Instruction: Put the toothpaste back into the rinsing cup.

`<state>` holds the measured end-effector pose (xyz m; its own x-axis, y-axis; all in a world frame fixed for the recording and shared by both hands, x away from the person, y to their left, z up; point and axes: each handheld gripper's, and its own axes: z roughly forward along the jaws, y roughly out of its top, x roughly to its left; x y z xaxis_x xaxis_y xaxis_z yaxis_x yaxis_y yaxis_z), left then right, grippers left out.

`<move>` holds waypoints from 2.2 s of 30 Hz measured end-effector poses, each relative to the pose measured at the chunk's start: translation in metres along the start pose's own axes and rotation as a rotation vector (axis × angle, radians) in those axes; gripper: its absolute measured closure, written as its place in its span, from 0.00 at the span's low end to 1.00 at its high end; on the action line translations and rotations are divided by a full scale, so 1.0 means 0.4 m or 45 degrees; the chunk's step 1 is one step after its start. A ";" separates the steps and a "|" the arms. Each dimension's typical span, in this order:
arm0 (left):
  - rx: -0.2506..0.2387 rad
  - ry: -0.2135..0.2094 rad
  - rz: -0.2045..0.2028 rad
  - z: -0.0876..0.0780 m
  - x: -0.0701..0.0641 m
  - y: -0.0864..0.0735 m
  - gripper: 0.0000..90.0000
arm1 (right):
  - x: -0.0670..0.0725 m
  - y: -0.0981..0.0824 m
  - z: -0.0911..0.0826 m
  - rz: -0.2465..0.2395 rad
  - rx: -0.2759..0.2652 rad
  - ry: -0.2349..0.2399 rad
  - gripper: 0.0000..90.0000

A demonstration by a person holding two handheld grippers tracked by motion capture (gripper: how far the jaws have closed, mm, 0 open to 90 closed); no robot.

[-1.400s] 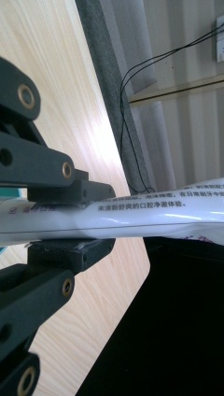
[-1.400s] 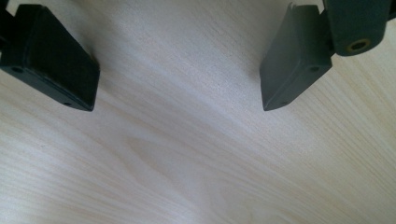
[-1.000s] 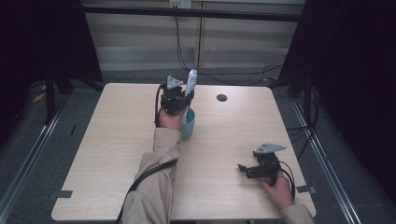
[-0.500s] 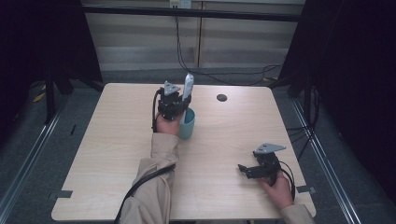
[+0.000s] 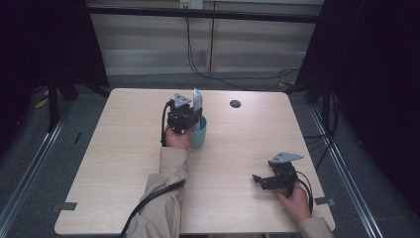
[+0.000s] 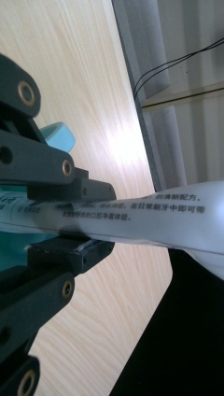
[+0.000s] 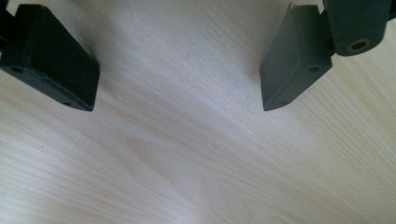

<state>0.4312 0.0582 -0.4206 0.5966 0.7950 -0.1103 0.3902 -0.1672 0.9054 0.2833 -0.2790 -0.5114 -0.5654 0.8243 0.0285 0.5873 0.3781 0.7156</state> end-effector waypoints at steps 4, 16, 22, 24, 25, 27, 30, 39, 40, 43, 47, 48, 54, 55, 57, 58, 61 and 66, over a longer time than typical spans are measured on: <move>0.012 0.002 0.016 0.000 -0.002 -0.005 0.83 | 0.000 0.000 0.000 0.002 0.001 0.000 0.13; 0.027 0.005 0.004 -0.010 0.003 -0.031 0.82 | 0.000 0.000 0.000 0.001 0.000 0.000 0.13; 0.018 -0.005 0.005 -0.018 -0.001 -0.038 0.81 | 0.000 0.000 0.000 -0.001 -0.001 0.000 0.13; 0.014 -0.011 0.003 -0.020 -0.001 -0.039 0.81 | 0.000 0.000 0.000 -0.001 -0.001 0.000 0.13; 0.014 -0.011 0.003 -0.020 -0.001 -0.039 0.81 | 0.000 0.000 0.000 -0.001 -0.001 0.000 0.13; 0.023 -0.008 0.009 -0.023 -0.001 -0.040 0.81 | 0.000 0.000 0.000 -0.002 -0.001 0.000 0.13; 0.018 -0.013 0.015 -0.029 -0.002 -0.041 0.80 | 0.000 0.000 0.000 -0.001 -0.001 0.000 0.13; 0.038 -0.012 0.014 -0.035 0.003 -0.047 0.79 | 0.000 0.000 0.000 -0.001 -0.001 0.000 0.13; 0.040 -0.006 0.010 -0.035 0.004 -0.047 0.79 | 0.000 0.000 0.000 -0.001 -0.001 0.000 0.13; 0.055 -0.005 0.022 -0.035 0.004 -0.047 0.78 | 0.000 0.000 0.000 0.002 0.000 0.000 0.13; 0.056 -0.002 0.045 -0.038 0.001 -0.045 0.75 | 0.000 0.000 0.000 -0.001 -0.001 0.000 0.13; 0.054 -0.004 0.039 -0.039 -0.001 -0.045 0.75 | 0.000 0.000 0.000 -0.001 -0.001 0.000 0.13; 0.065 -0.002 0.067 -0.038 -0.008 -0.040 0.72 | 0.000 0.000 0.000 -0.001 0.000 0.000 0.13; 0.065 -0.002 0.067 -0.038 -0.008 -0.040 0.72 | 0.000 0.000 0.000 -0.001 0.000 0.000 0.13; 0.066 -0.003 0.068 -0.038 -0.008 -0.038 0.72 | 0.000 0.000 0.000 0.001 0.001 0.001 0.13; 0.066 -0.004 0.063 -0.038 -0.008 -0.037 0.72 | 0.000 0.000 0.000 0.001 0.001 0.000 0.13; 0.076 -0.008 0.068 -0.037 -0.008 -0.037 0.71 | 0.000 0.000 0.000 0.001 0.001 0.000 0.13; 0.089 -0.006 0.064 -0.033 -0.007 -0.044 0.72 | 0.000 0.000 0.000 -0.002 -0.001 0.000 0.13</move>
<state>0.4135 0.0668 -0.4307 0.6201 0.7816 -0.0675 0.4078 -0.2476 0.8789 0.2834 -0.2790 -0.5114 -0.5660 0.8239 0.0275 0.5863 0.3789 0.7161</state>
